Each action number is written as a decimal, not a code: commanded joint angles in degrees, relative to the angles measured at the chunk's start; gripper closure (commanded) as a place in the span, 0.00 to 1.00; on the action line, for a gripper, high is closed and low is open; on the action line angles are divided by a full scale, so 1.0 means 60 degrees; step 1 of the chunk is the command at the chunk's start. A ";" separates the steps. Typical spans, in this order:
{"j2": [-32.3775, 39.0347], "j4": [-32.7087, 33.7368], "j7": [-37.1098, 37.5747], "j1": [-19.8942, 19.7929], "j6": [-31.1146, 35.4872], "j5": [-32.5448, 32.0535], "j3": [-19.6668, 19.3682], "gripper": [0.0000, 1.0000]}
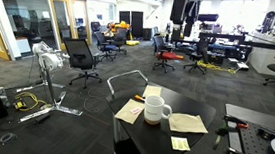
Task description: Put the yellow sharpie in the mug
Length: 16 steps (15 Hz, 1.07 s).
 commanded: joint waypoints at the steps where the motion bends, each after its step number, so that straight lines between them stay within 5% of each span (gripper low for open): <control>1: 0.0197 0.0103 -0.0072 -0.0057 0.0360 -0.0381 -0.0180 0.00; 16: 0.3050 0.1473 -0.2114 -0.0874 0.0966 -0.1003 -0.2164 0.00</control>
